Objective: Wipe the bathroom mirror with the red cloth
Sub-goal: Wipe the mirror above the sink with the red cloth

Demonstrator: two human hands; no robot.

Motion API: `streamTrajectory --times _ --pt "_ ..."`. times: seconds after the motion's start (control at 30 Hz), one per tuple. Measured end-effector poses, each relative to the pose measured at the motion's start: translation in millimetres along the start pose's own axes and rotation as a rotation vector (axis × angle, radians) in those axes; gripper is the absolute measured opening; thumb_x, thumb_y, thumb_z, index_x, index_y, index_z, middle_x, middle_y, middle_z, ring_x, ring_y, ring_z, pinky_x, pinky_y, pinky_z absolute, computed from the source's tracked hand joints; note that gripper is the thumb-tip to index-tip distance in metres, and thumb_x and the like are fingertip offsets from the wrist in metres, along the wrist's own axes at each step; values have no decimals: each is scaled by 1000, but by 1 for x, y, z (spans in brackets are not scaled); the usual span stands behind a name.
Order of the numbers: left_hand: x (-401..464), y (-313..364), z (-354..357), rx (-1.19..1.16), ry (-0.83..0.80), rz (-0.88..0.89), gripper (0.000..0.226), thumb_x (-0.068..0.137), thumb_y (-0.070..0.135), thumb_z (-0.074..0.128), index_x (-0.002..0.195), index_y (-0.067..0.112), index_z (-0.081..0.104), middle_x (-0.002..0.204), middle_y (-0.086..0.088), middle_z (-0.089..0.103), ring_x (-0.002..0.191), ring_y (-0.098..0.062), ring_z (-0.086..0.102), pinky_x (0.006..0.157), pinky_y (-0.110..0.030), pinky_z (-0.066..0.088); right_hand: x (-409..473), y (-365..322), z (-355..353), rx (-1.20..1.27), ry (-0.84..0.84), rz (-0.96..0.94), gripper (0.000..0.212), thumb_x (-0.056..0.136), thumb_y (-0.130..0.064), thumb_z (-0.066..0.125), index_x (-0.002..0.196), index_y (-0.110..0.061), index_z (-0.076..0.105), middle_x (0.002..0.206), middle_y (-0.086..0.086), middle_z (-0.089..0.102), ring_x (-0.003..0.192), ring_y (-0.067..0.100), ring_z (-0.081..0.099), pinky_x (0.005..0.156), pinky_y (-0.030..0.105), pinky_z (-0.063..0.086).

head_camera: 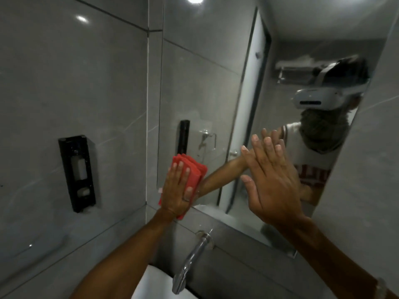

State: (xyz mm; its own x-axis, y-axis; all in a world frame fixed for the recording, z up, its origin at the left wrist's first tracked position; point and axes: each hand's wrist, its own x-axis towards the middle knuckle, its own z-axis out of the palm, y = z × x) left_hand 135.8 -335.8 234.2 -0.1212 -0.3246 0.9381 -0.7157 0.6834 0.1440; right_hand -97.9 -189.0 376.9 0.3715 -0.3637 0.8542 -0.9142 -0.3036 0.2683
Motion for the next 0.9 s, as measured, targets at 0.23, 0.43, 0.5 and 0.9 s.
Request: streamTrajectory --times 0.23,0.43,0.5,0.9 --pt "18 9 12 -194 247 -752 66 106 35 24 161 -2 18 171 -22 12 161 -40 10 132 -48 3 -50 43 -28 -41 62 -32 59 105 -37 37 156 -9 33 167 16 27 161 27 9 132 45 6" --pt "14 127 55 -92 245 -513 67 111 41 15 160 -4 20 169 -28 20 158 -44 17 131 -56 11 -77 63 -51 -81 10 80 60 102 -32 39 155 -4 39 166 15 23 160 24 3 132 43 7" --pt "9 174 68 -67 217 -400 65 112 44 18 164 6 12 169 -28 20 158 -44 17 130 -57 14 -82 68 -62 -103 -11 112 60 100 -30 42 154 -4 40 165 14 22 157 26 11 132 41 4" --pt "28 242 71 1 -42 555 65 106 46 52 163 24 31 175 -2 12 161 -27 19 131 -48 15 -93 111 -130 -252 -73 235 64 100 -34 34 156 -3 36 168 17 19 159 25 5 132 35 -6"
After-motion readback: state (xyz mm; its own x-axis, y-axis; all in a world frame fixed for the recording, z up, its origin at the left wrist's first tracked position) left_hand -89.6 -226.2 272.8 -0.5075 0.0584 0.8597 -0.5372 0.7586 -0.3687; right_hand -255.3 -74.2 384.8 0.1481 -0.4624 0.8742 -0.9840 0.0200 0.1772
